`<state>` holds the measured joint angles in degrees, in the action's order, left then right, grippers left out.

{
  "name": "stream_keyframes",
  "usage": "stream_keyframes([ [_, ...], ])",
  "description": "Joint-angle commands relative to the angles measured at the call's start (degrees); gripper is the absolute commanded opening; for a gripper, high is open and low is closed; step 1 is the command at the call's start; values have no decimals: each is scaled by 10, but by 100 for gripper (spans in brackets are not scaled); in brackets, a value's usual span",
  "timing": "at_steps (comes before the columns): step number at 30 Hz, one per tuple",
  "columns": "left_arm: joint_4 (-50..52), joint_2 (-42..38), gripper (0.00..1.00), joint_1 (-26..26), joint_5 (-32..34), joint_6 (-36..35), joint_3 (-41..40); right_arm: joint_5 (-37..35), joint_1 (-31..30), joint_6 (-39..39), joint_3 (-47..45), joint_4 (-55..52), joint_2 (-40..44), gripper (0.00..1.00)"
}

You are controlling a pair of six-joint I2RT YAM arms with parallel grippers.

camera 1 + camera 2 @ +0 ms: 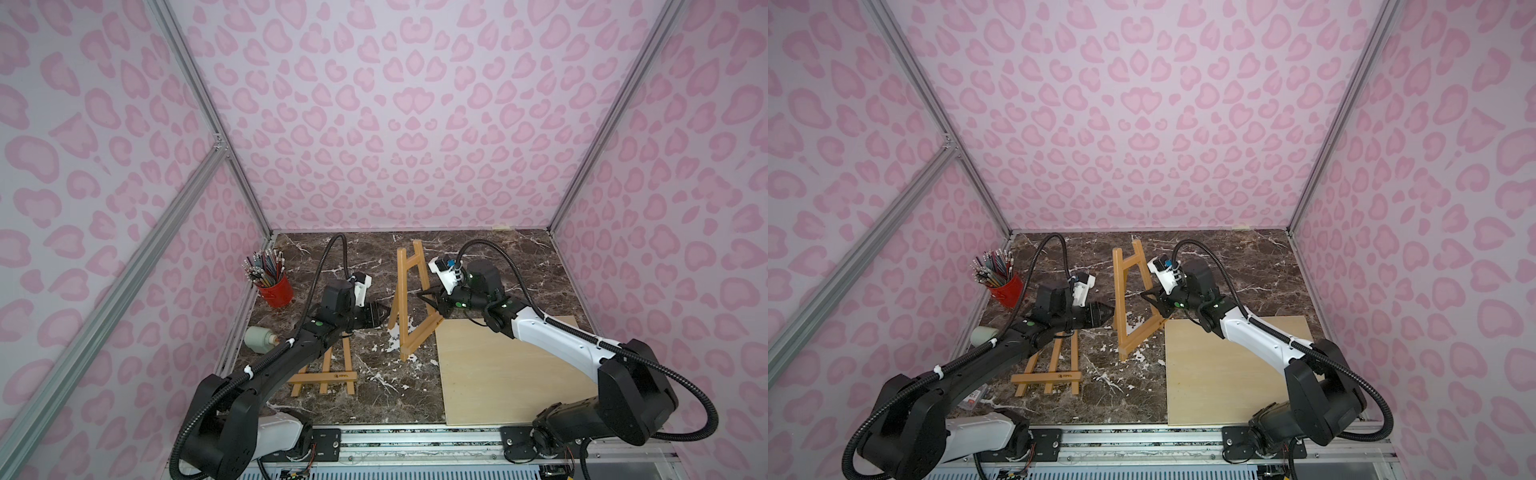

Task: Disassemble the easel
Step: Fold up the easel, then place the easel at the center of the board.

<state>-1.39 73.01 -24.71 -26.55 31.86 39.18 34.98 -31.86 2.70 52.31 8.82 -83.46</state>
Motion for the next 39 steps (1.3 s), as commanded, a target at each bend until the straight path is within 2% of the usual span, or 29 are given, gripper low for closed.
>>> stream_keyframes([
  [1,-66,1,36,-18,4,27,-18,8,-6,34,-11,61,-9,0],
  [10,-121,8,36,-76,28,64,-62,-91,-61,98,-92,84,-8,0],
  [12,-143,15,31,-90,34,74,-80,-113,-74,119,-114,88,-4,0],
  [14,-163,23,31,-103,43,84,-98,-141,-89,134,-127,79,-3,0],
  [22,-190,42,30,-123,73,100,-140,-223,-132,180,-137,38,-27,0],
  [26,-140,19,29,-123,114,95,-147,-248,-141,196,-125,19,-50,0],
  [31,-18,-51,30,-123,197,87,-135,-269,-142,208,-111,-6,-71,0],
  [34,53,-105,34,-122,253,85,-129,-279,-145,217,-100,-19,-78,0],
  [35,75,-124,40,-122,269,85,-126,-286,-147,221,-95,-27,-81,0],
  [39,142,-180,49,-118,316,77,-111,-314,-164,247,-64,-67,-101,0],
])
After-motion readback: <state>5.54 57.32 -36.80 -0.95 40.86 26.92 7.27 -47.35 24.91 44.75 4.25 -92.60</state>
